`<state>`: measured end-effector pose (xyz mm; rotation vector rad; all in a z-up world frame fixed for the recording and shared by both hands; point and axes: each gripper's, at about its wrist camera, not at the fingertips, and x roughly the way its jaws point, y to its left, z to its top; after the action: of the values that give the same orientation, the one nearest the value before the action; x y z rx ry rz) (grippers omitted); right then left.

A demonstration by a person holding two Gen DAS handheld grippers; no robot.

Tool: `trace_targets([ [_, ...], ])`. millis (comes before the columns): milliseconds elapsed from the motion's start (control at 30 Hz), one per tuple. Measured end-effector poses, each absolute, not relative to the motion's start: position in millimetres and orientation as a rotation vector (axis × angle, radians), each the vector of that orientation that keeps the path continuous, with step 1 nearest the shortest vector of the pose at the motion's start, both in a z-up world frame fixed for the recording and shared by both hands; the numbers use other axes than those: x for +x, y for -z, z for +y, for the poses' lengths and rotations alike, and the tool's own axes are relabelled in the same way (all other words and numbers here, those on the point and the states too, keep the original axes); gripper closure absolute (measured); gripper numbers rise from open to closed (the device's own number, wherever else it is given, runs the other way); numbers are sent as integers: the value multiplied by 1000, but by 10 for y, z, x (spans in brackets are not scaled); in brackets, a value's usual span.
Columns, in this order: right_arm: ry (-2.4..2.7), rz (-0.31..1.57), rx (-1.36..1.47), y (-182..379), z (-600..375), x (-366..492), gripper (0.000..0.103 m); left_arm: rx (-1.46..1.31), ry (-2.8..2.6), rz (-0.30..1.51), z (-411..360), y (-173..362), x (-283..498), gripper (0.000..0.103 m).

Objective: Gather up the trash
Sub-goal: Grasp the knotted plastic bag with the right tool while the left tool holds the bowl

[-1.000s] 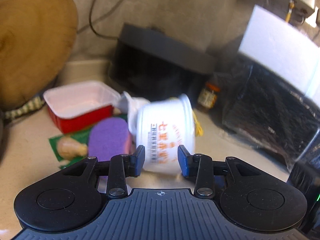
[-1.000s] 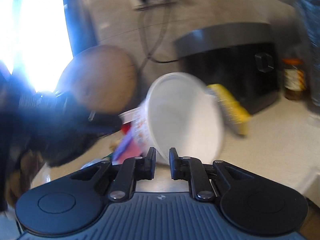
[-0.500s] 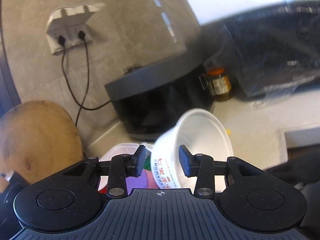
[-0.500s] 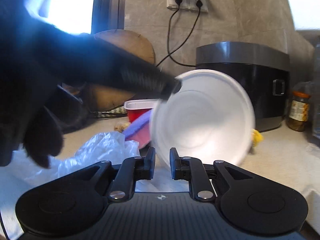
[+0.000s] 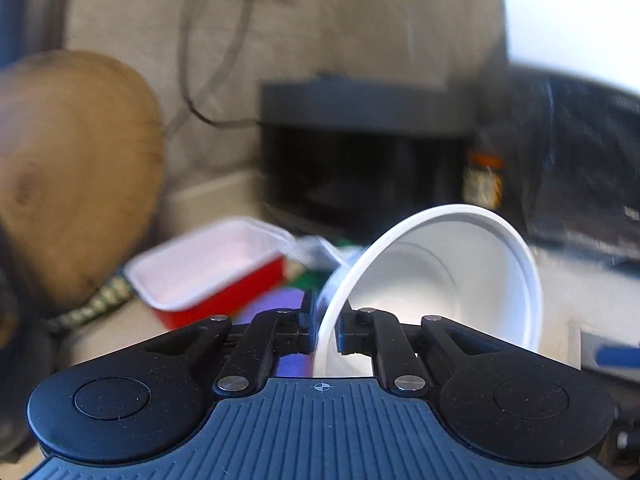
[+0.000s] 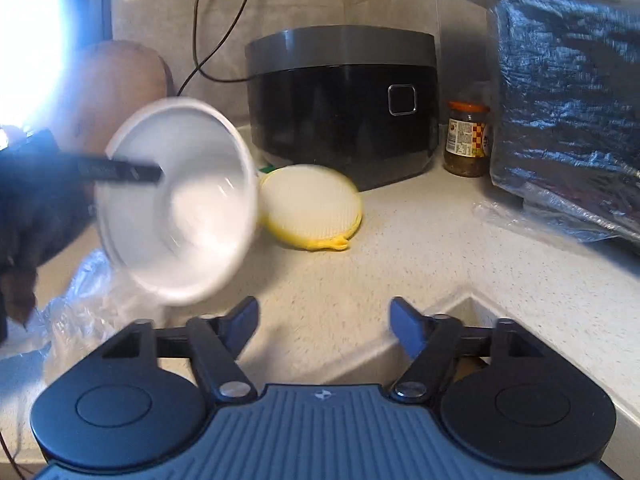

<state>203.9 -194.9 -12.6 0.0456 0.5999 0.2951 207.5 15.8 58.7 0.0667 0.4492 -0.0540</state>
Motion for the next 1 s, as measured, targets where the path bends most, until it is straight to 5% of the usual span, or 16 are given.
trace_targets([
  [100, -374, 528, 48, 0, -1775, 1749, 1, 51, 26, 389, 341, -799, 1828, 91],
  [267, -631, 428, 39, -208, -1332, 1404, 0, 23, -61, 297, 669, -1136, 1360, 91],
  [567, -614, 595, -156, 219, -447, 1752, 2, -77, -163, 360, 1354, -1094, 789, 90],
  [667, -567, 629, -171, 322, -401, 1802, 13, -95, -179, 379, 1522, -1002, 625, 90],
  [733, -579, 643, -176, 271, -425, 1776, 59, -108, -191, 383, 1612, -965, 536, 90],
  [800, -593, 654, -172, 190, -466, 1743, 75, -128, -195, 379, 1660, -954, 485, 90],
  [1000, -619, 574, -14, -206, -1072, 1360, 82, -125, -128, 339, 1419, -1035, 353, 90],
])
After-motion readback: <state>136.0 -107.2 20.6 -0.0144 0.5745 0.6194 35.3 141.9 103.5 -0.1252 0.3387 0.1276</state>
